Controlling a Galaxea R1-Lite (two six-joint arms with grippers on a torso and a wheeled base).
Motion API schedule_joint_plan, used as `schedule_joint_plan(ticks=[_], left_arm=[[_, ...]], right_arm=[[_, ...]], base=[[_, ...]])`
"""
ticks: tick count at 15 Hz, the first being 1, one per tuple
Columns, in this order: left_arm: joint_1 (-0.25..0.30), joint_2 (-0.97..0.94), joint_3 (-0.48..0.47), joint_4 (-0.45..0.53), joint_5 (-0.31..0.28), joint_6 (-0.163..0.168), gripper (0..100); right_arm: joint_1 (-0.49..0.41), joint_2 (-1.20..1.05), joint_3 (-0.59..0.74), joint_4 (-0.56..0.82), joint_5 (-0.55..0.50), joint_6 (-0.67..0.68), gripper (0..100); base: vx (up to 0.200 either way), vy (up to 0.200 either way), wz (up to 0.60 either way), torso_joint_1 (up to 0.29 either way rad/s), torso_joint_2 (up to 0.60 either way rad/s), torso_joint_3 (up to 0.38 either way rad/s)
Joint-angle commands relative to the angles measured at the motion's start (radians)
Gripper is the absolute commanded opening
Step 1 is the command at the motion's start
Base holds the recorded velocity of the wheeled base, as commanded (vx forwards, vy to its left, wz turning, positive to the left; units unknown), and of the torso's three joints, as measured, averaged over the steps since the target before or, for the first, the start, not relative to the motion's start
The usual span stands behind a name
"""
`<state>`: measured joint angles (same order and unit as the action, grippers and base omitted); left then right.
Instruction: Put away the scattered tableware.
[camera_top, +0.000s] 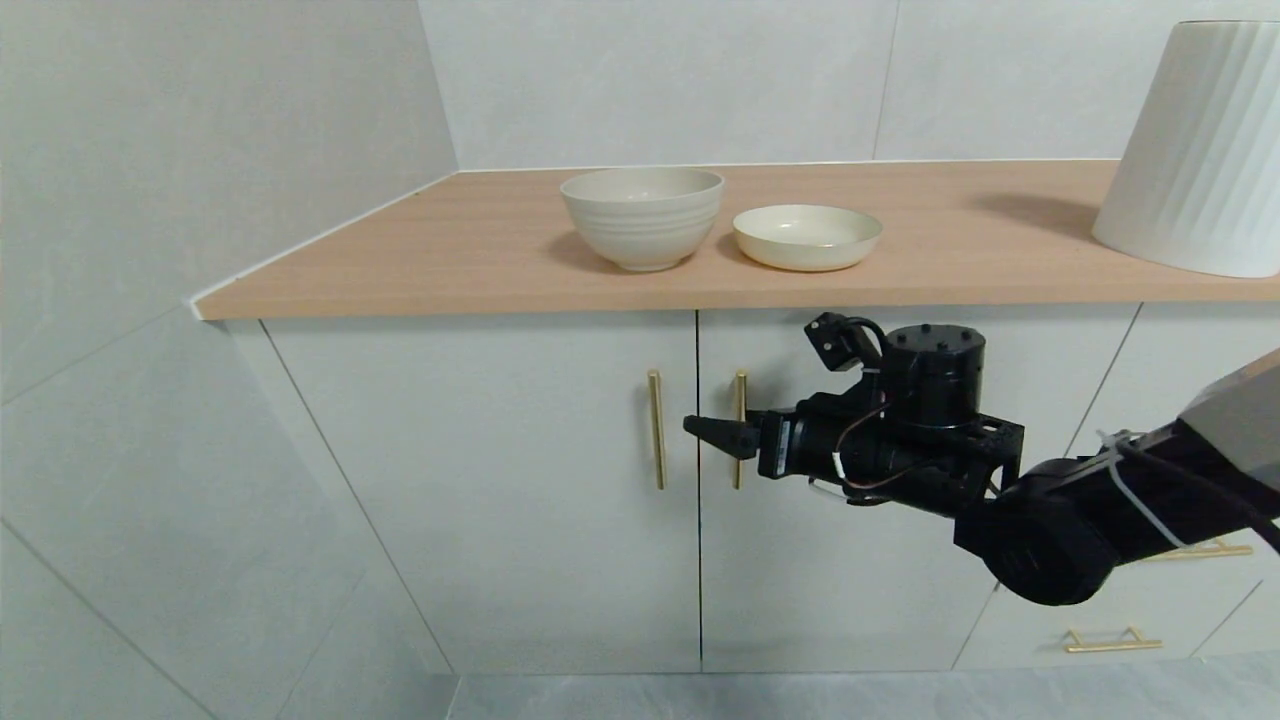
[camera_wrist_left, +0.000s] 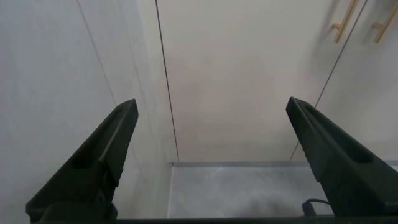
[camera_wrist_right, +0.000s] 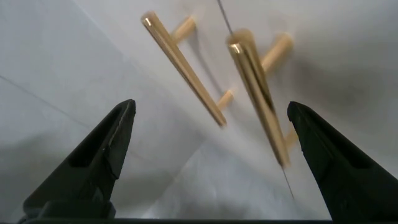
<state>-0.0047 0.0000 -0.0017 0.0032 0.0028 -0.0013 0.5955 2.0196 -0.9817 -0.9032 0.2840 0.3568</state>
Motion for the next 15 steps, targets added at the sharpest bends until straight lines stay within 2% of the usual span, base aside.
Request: schedule_joint_plan(ticks=[1, 8, 15], left_arm=[[0.000, 0.000, 0.000, 0.000, 0.000, 0.000, 100], [0.000, 0.000, 0.000, 0.000, 0.000, 0.000, 100], [0.000, 0.000, 0.000, 0.000, 0.000, 0.000, 100]], right_arm=[[0.012, 0.053, 0.001, -0.029, -0.013, 0.013, 100], [0.029, 0.042, 0.003, -0.039, -0.014, 0.079, 100], [0.041, 0.002, 0.038, -0.036, -0.003, 0.085, 100]], base=[[0.000, 0.000, 0.00, 0.000, 0.00, 0.000], [0.000, 0.000, 0.00, 0.000, 0.00, 0.000], [0.000, 0.000, 0.00, 0.000, 0.00, 0.000]])
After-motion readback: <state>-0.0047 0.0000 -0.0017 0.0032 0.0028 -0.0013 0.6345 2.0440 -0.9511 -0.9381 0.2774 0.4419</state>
